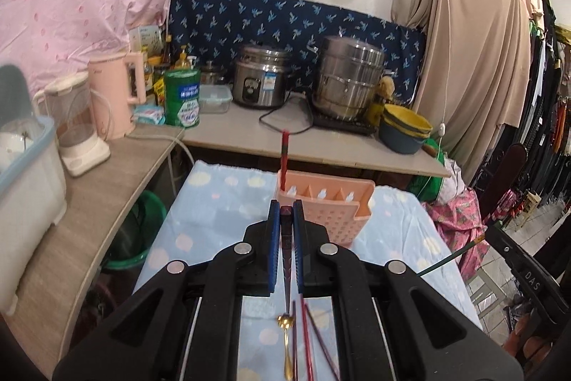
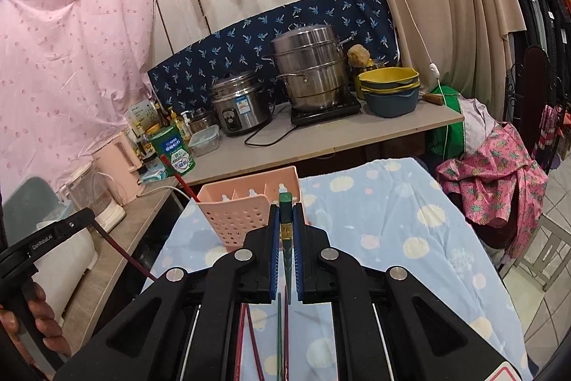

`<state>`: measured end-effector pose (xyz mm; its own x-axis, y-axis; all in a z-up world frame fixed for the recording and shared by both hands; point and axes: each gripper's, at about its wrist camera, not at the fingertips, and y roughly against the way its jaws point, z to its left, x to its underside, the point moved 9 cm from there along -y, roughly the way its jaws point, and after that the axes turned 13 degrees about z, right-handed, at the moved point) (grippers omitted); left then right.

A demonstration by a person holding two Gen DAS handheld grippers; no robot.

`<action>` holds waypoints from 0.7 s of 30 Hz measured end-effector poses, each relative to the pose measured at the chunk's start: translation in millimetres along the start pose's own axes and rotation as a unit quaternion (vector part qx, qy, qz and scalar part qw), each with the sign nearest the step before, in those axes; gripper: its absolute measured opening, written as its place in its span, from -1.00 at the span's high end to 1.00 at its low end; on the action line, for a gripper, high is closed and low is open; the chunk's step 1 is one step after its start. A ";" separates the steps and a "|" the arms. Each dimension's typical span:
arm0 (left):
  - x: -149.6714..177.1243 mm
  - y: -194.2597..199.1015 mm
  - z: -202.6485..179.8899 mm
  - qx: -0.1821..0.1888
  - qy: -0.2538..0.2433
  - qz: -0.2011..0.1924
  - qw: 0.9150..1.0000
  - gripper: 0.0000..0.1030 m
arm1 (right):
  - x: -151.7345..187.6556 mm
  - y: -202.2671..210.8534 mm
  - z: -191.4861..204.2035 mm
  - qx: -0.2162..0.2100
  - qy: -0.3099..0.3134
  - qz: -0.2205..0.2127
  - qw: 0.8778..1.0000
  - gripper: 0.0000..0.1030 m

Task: Organize utensils
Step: 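Lift both chopsticks and lower them into the pink holder with both grippers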

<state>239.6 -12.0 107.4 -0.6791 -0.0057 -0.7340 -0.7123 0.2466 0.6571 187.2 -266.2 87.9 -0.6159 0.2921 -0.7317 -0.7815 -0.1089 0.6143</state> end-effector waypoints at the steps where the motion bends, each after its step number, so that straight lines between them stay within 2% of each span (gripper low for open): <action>1: -8.0 1.0 -3.5 0.002 -0.002 -0.006 1.000 0.87 | -6.8 -1.6 0.6 -0.003 -0.003 -0.003 1.000 0.87; 14: -110.0 1.7 -37.1 0.008 -0.021 -0.088 0.996 0.87 | -112.8 -14.5 27.1 -0.037 -0.012 -0.088 0.995 0.87; 17: -123.9 -9.3 -38.9 -0.001 -0.023 -0.094 0.995 0.87 | -125.2 -29.1 32.7 -0.037 -0.008 -0.089 0.995 0.87; 21: -132.8 -28.2 -38.2 -0.023 -0.031 -0.096 0.995 0.87 | -124.4 -56.8 36.9 -0.037 -0.006 -0.071 0.997 0.87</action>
<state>343.1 -55.2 192.9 -0.5189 0.0112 -0.8548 -0.8360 0.2023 0.5101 311.8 -261.3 155.0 -0.4970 0.3205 -0.8064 -0.8665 -0.1344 0.4807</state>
